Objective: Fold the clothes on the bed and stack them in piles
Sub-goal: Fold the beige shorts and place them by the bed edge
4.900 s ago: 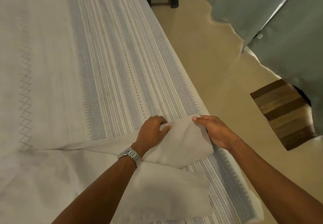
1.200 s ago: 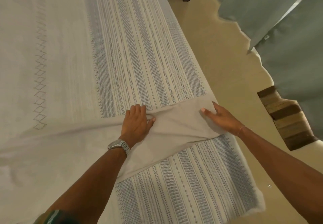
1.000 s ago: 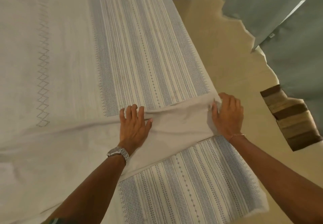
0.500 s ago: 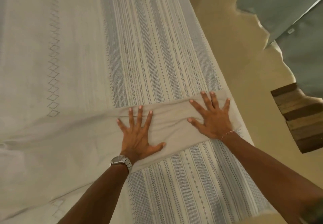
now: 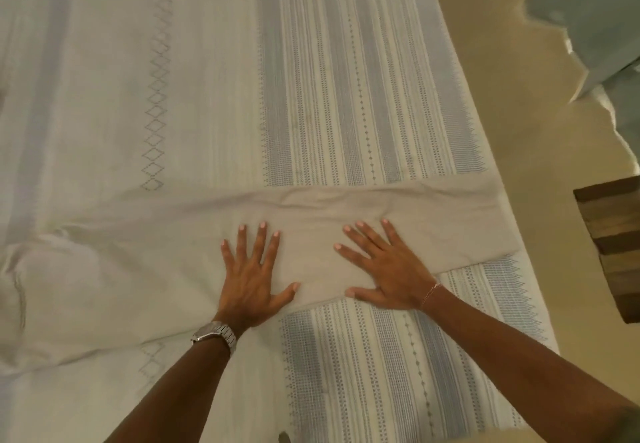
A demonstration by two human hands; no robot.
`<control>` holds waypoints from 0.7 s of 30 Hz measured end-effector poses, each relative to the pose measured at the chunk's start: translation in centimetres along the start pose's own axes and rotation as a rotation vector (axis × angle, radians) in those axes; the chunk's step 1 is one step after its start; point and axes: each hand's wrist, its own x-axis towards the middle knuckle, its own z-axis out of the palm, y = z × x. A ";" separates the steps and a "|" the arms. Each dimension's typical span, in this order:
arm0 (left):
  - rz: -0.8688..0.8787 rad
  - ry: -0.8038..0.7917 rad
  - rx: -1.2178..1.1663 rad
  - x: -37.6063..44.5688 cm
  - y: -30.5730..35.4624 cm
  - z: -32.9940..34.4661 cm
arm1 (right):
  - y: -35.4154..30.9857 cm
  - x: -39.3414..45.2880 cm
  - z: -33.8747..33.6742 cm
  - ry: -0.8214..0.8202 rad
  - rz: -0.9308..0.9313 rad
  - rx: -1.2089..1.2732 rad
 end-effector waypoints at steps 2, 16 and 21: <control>0.008 0.009 -0.018 -1.5 -1.0 0.4 | 0.3 -0.4 0.0 -0.014 0.027 -0.024; 0.257 0.224 0.130 -7.6 -0.2 0.1 | -8.5 0.1 1.7 0.350 -0.183 0.059; 0.268 0.172 0.156 -8.4 -0.7 0.0 | -9.5 -0.1 1.6 0.322 -0.110 0.033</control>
